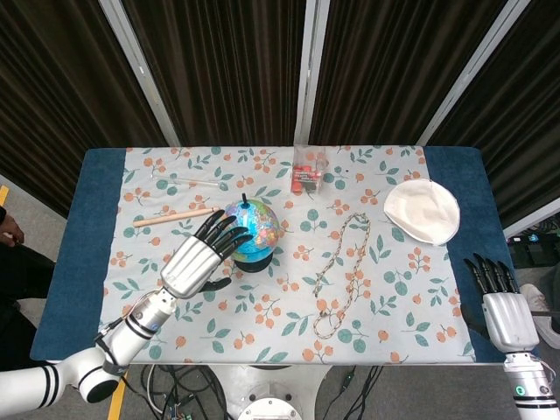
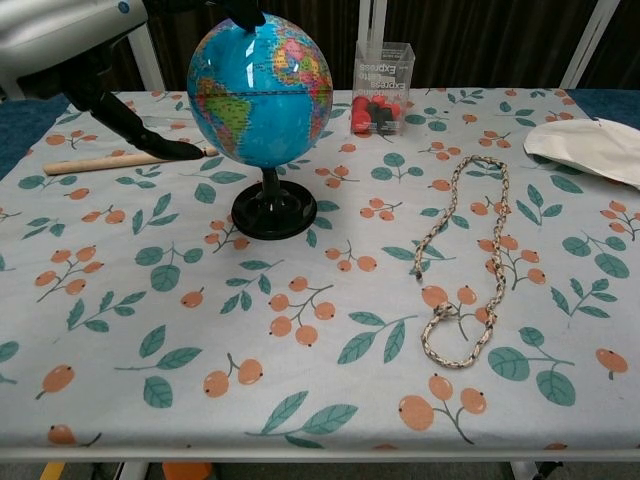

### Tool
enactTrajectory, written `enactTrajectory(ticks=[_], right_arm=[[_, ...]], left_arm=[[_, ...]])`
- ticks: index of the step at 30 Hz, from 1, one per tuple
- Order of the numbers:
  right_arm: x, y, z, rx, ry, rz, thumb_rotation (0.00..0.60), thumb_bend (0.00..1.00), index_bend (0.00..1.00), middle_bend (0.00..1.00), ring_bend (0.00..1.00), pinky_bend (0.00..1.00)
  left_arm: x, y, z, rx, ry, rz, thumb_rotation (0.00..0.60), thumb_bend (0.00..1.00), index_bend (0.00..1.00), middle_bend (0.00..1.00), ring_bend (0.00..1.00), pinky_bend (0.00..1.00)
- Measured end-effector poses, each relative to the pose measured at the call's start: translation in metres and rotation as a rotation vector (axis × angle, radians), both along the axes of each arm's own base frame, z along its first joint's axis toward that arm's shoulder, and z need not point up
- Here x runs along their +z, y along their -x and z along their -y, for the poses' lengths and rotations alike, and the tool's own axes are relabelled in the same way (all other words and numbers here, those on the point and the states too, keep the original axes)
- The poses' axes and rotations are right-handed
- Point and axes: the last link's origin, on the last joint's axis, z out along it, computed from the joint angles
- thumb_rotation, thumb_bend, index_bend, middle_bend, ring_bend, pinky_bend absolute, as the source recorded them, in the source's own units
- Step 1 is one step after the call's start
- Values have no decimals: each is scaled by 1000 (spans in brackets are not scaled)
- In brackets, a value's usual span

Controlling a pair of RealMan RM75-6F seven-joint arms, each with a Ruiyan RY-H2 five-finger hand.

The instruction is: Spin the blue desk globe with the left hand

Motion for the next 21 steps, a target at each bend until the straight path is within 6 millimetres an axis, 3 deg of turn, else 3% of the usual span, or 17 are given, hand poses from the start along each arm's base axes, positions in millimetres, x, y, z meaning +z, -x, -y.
enactTrajectory(ticks=[8,18,21], right_arm=[[-1,0,0,-1,-4,-2,600,326,0,0,0,0],[-3,-4,1,8,-7,-7,600,330,0,0,0,0],[-4,-5,1,9,-9,-8,600,332,0,0,0,0]], left_arm=[[6,17,4,45,-11,-20,600,121,182,167,52,42],[37,58,1,178,-93,-21,600,121,182,184,52,42],[45,62,1,190,-110,-1,600,121,182,183,52,42]])
